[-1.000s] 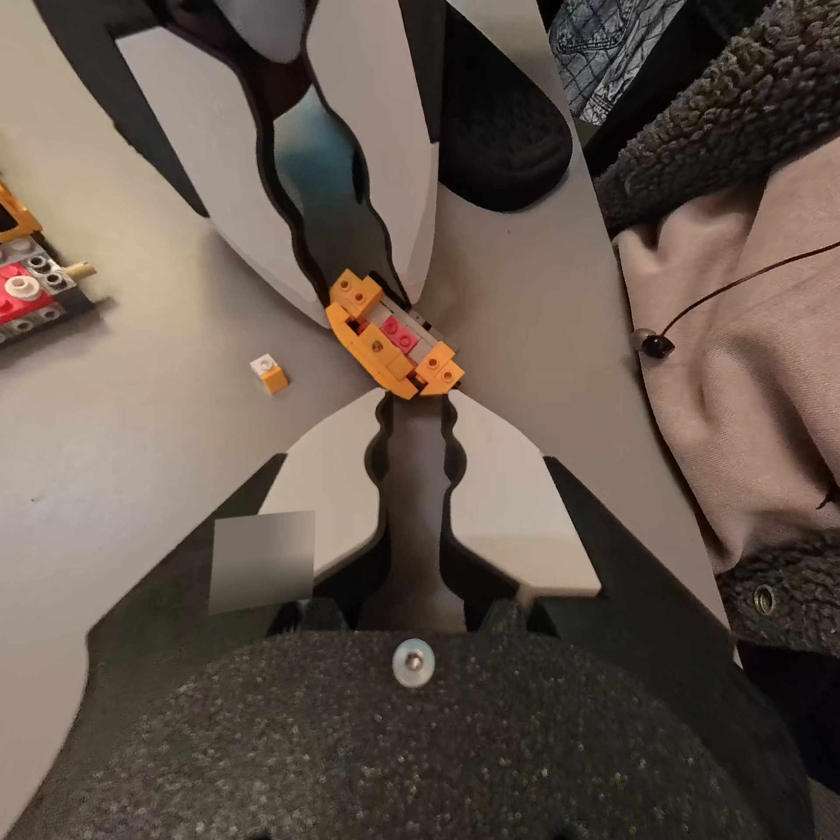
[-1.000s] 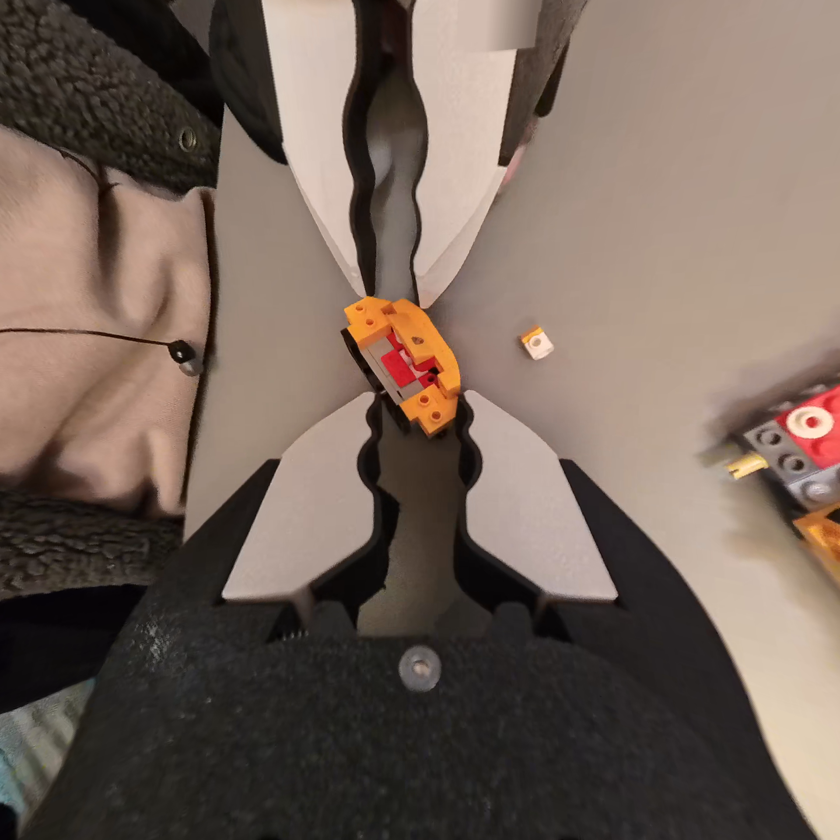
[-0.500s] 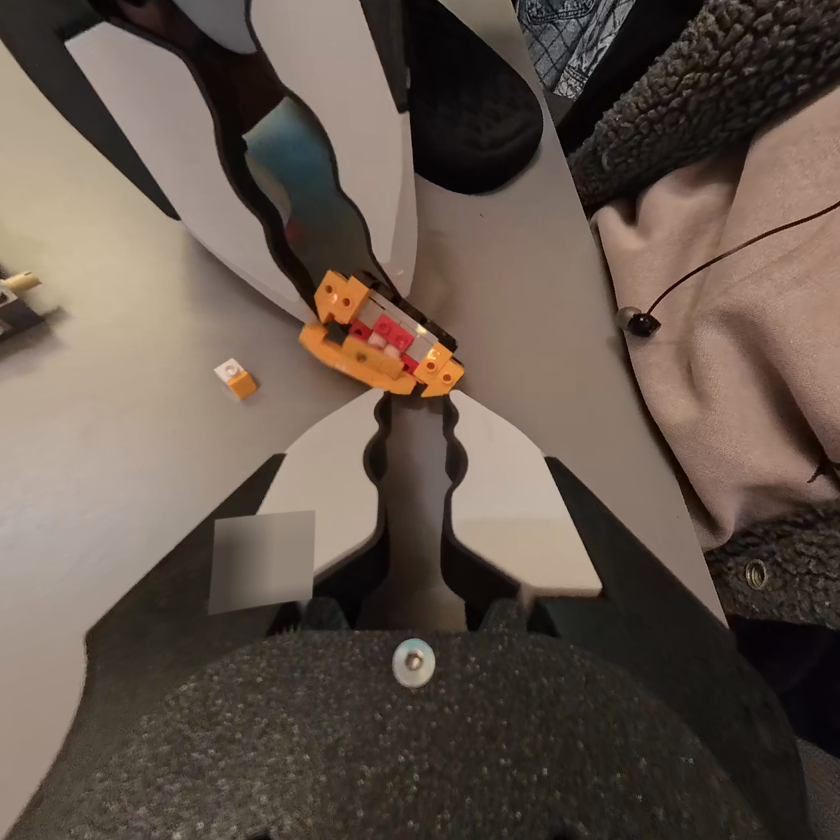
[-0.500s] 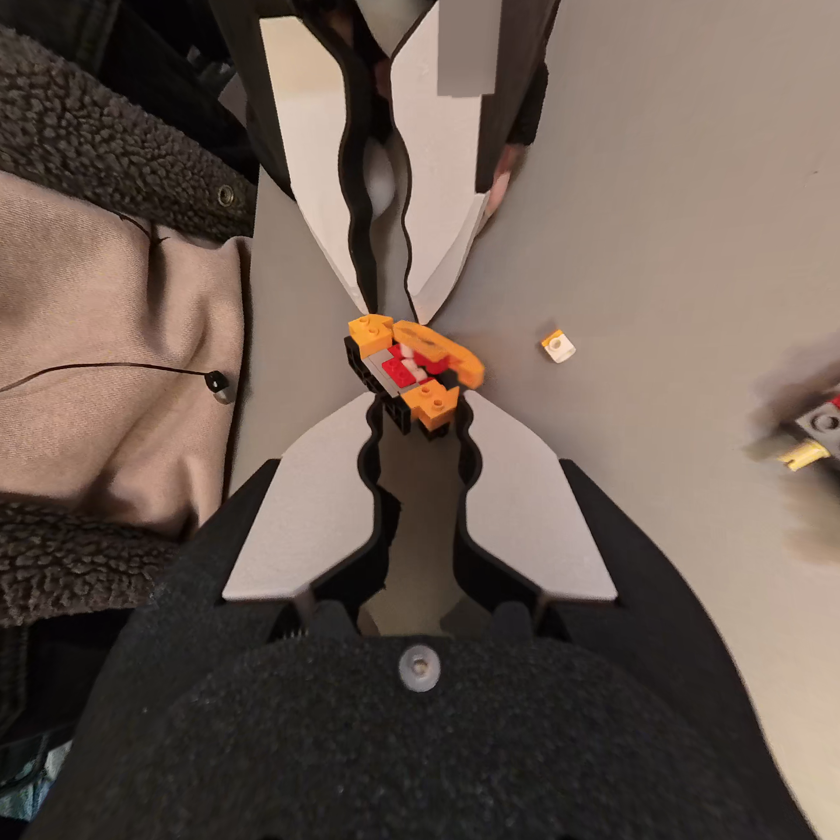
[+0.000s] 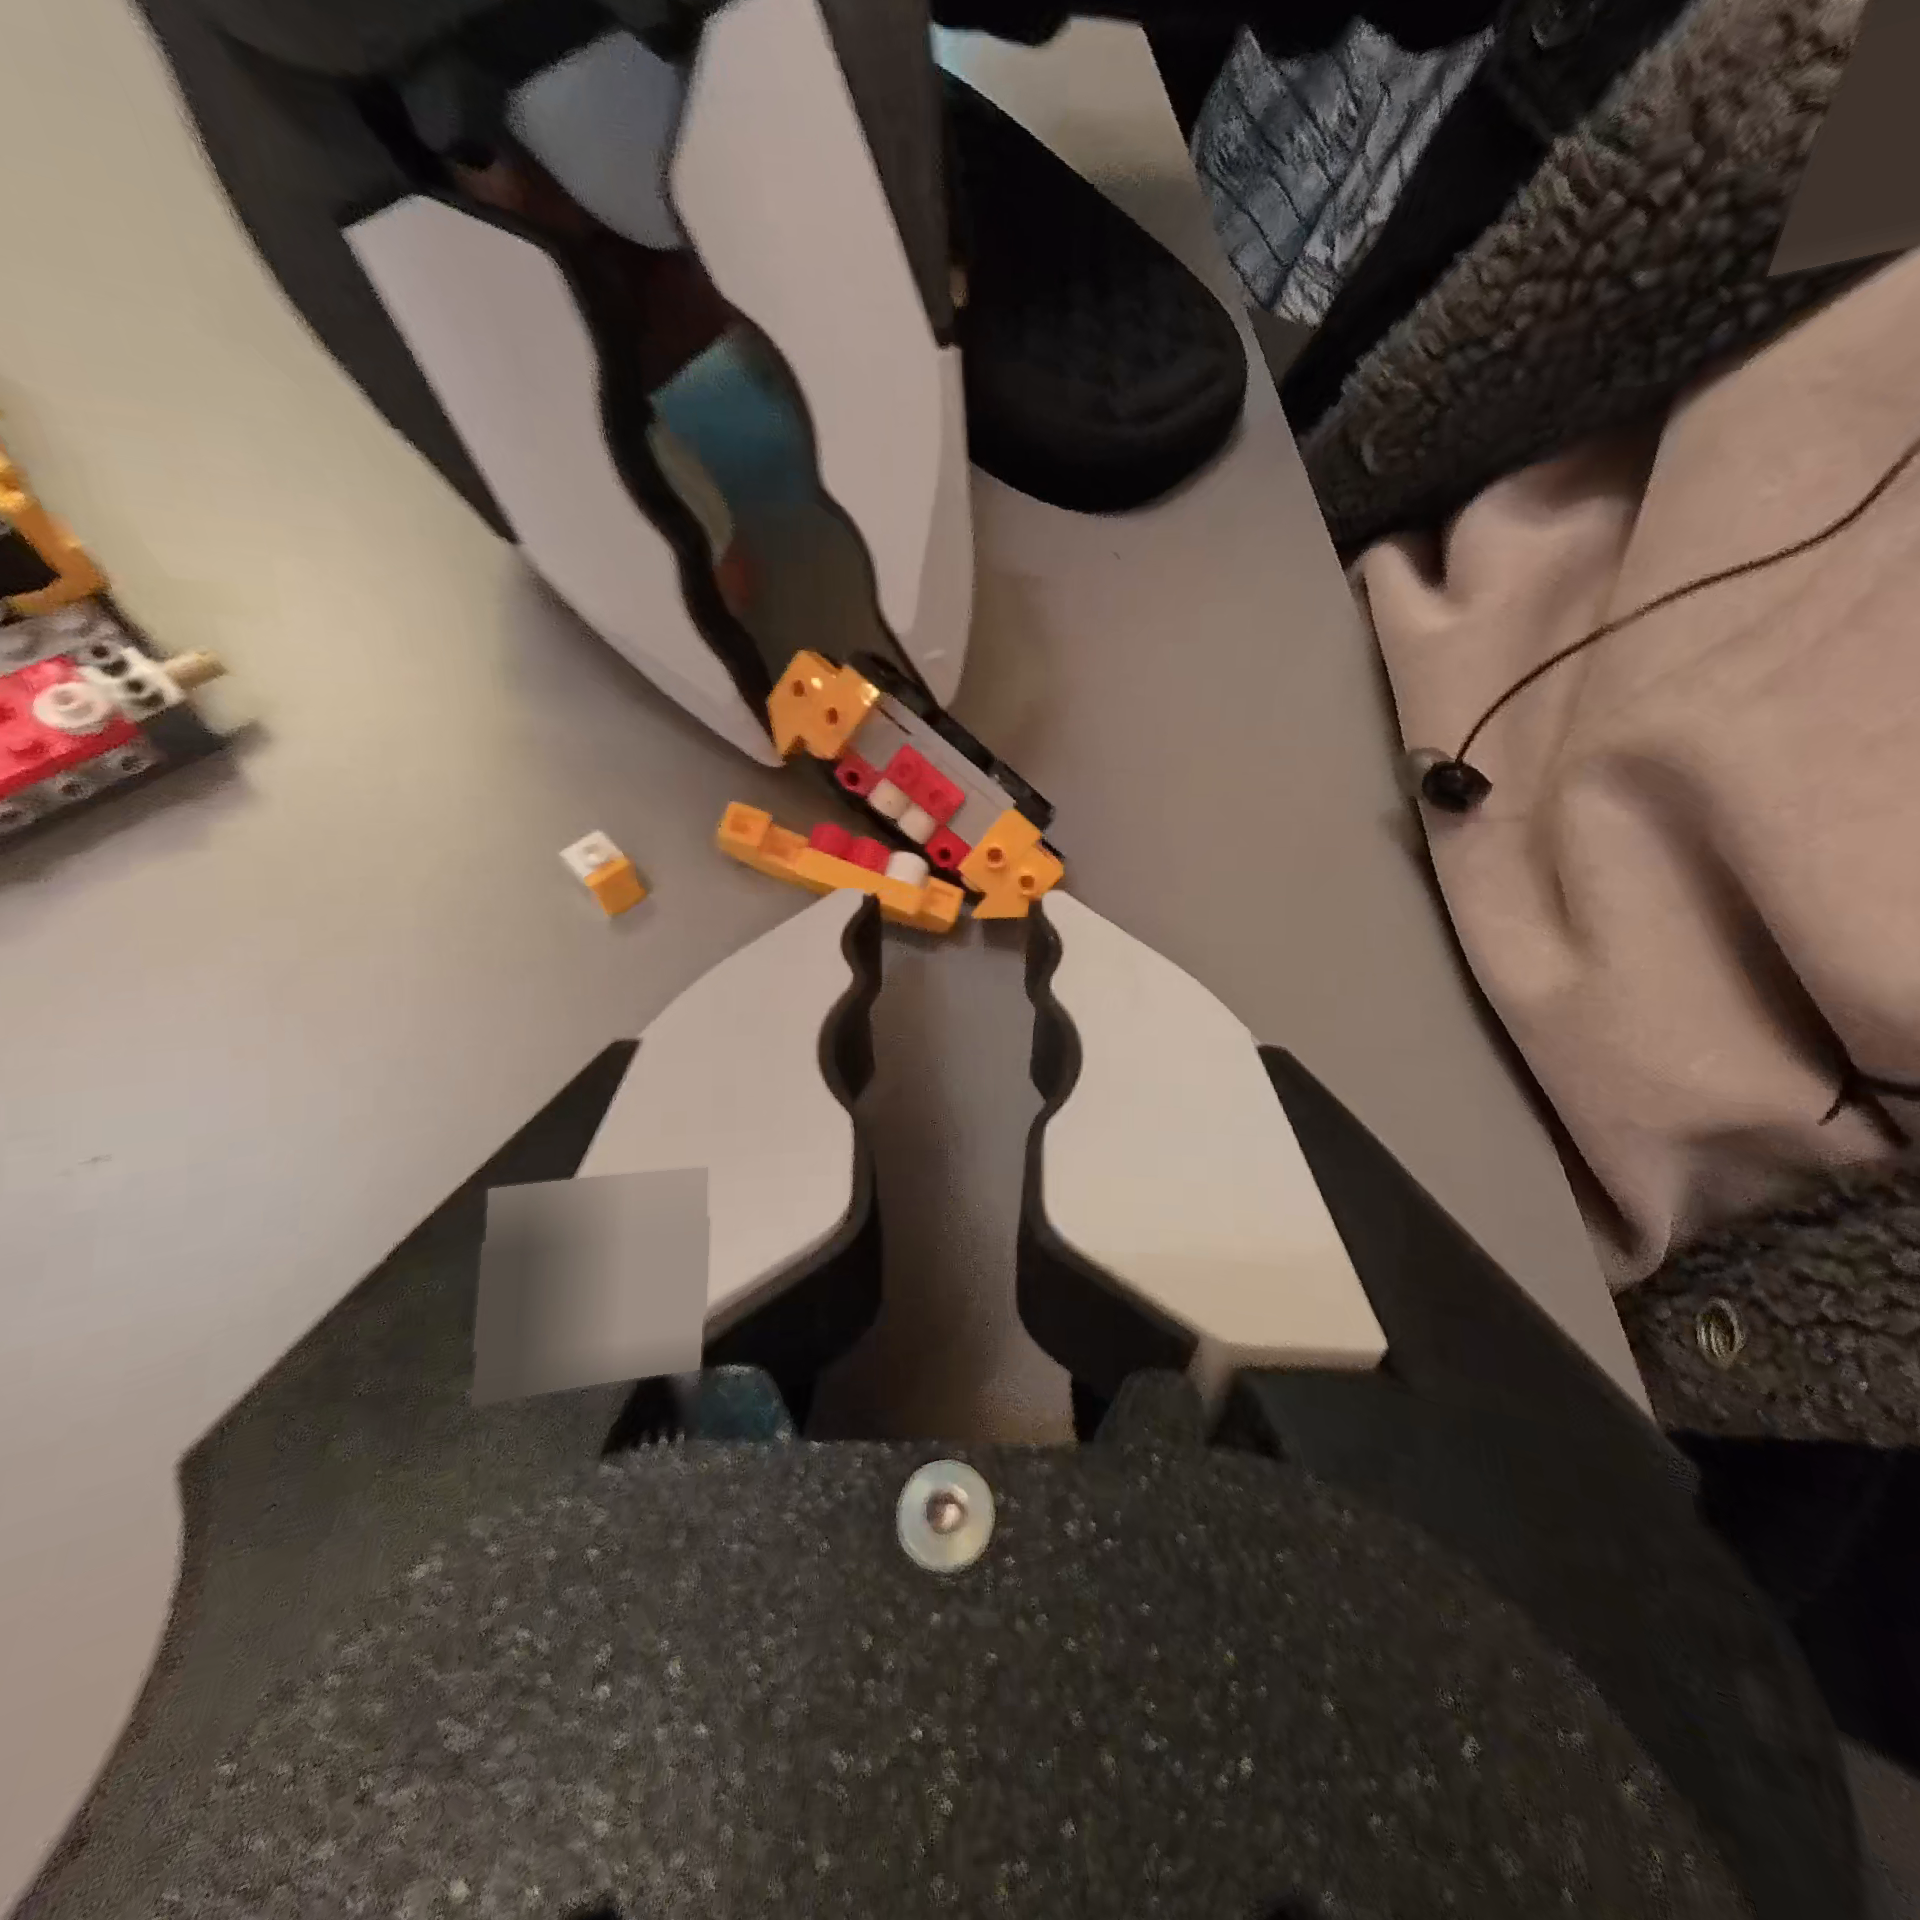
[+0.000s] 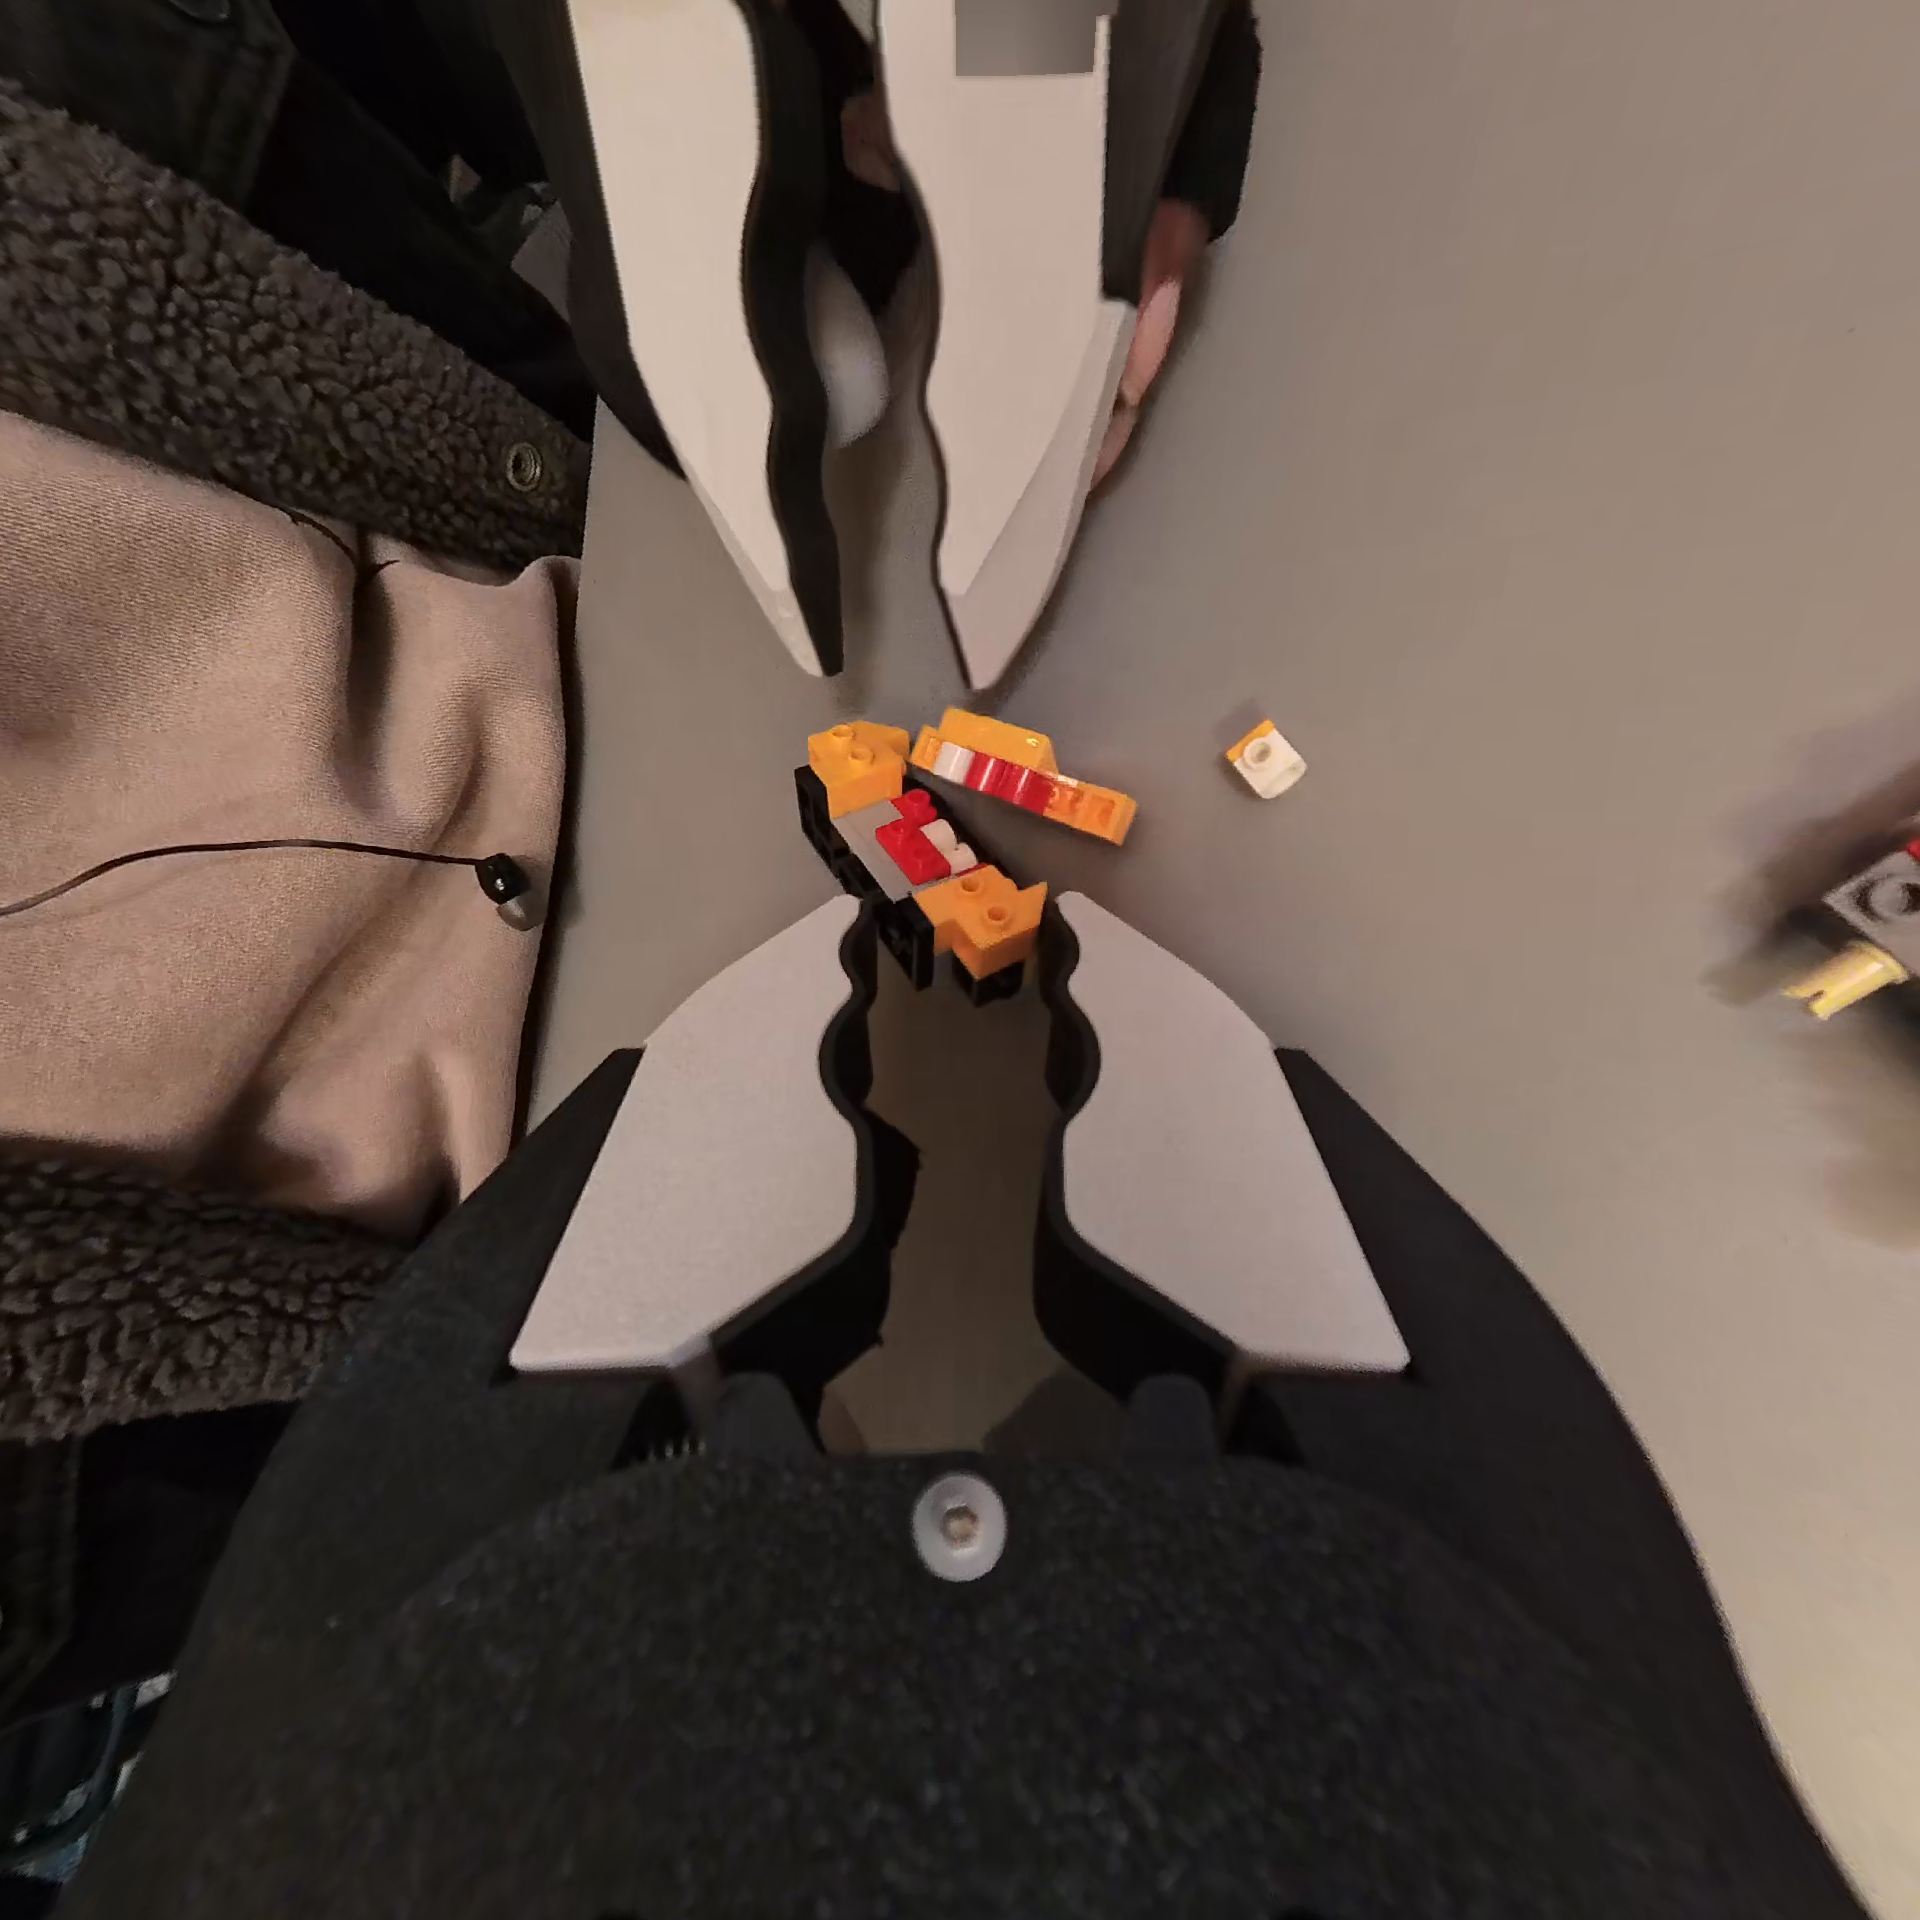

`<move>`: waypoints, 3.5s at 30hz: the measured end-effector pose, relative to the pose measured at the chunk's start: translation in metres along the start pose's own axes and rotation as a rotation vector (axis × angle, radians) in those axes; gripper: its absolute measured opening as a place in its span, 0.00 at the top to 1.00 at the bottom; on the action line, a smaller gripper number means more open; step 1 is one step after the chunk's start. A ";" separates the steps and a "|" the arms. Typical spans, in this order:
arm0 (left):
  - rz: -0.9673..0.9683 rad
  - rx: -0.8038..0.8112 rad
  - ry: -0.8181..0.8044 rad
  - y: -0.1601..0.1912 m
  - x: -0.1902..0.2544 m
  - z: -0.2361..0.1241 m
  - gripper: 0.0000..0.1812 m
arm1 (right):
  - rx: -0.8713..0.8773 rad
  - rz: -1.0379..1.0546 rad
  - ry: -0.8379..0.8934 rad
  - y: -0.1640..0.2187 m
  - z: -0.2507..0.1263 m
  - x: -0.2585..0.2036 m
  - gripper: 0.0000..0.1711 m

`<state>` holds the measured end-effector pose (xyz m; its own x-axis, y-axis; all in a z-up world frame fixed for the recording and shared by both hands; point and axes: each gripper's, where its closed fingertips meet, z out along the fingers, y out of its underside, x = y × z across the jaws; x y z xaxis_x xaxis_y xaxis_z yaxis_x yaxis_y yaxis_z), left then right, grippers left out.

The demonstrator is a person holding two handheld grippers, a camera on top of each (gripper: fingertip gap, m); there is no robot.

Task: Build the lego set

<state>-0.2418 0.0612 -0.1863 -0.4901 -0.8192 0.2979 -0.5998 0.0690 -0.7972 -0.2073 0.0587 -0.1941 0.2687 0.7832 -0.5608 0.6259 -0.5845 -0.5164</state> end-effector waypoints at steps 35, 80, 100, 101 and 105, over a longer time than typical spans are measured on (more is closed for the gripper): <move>0.061 -0.104 -0.239 0.004 -0.027 0.009 0.94 | -0.007 -0.399 0.356 -0.013 -0.029 0.033 0.82; 0.394 0.076 -0.525 -0.037 -0.037 -0.026 0.89 | 0.315 0.151 -0.226 -0.063 -0.033 0.000 0.93; 0.630 0.241 -0.587 -0.073 -0.004 -0.038 0.95 | 0.614 0.446 -0.562 -0.075 -0.045 -0.035 0.93; 0.629 0.242 -0.587 -0.073 -0.003 -0.038 0.95 | 0.618 0.445 -0.565 -0.075 -0.045 -0.036 0.93; 0.535 0.268 -0.531 -0.073 -0.003 -0.038 0.95 | 0.627 0.438 -0.565 -0.075 -0.045 -0.035 0.93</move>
<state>-0.2208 0.0803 -0.1087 -0.2618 -0.8798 -0.3967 -0.1628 0.4454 -0.8804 -0.2308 0.0843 -0.1064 -0.1102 0.3448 -0.9322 0.0018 -0.9378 -0.3471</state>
